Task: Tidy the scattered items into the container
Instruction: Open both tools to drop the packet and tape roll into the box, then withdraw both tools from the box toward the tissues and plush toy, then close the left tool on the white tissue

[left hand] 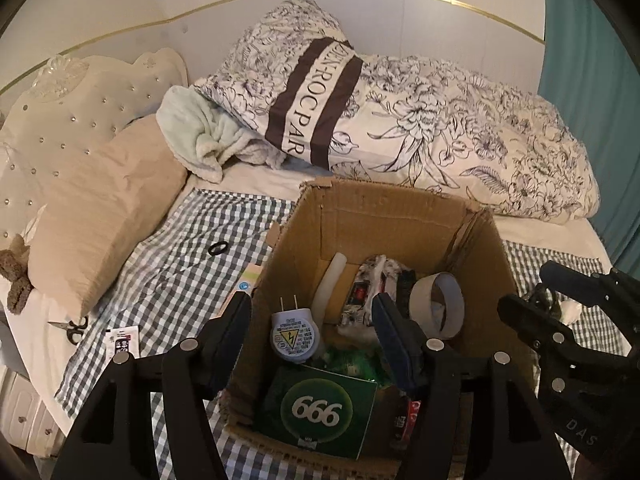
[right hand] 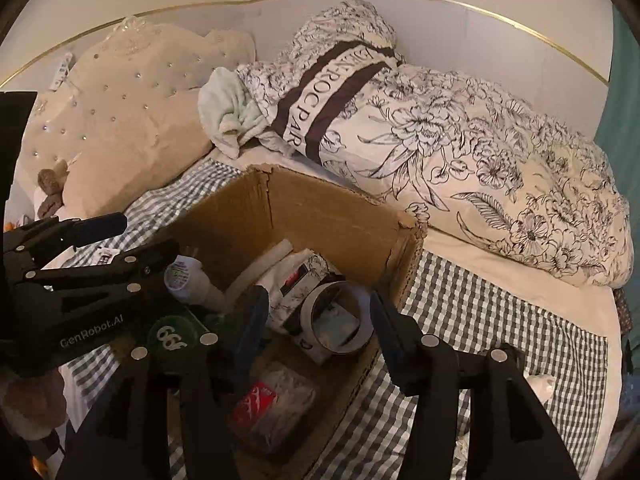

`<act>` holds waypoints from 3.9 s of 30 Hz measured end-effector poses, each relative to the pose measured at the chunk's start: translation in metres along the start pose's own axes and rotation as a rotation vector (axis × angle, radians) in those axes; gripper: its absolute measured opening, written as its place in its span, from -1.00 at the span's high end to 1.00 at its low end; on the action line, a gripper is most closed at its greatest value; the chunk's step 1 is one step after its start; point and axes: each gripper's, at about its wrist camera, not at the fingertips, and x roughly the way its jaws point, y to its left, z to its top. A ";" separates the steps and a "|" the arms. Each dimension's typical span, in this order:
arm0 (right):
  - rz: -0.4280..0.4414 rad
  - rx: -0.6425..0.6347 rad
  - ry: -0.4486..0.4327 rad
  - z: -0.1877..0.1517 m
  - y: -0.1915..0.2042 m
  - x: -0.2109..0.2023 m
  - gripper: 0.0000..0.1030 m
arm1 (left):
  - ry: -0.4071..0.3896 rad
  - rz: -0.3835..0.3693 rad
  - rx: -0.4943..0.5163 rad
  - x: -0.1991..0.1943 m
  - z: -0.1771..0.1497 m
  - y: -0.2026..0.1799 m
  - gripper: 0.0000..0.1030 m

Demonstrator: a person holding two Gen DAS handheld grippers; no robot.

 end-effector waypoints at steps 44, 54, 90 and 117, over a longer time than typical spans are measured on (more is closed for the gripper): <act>-0.198 0.206 -0.240 -0.085 -0.119 -0.226 -1.00 | -0.268 -0.100 -0.017 -0.179 -0.017 -0.096 -1.00; -0.248 0.345 -0.262 -0.113 -0.165 -0.239 -1.00 | -0.248 -0.138 0.030 -0.172 -0.025 -0.134 -1.00; -0.223 0.372 -0.092 -0.185 -0.259 -0.130 -1.00 | -0.027 -0.181 0.158 -0.033 -0.072 -0.232 -1.00; -0.150 0.368 0.100 -0.190 -0.309 0.024 -1.00 | 0.183 -0.294 0.263 0.095 -0.114 -0.316 -1.00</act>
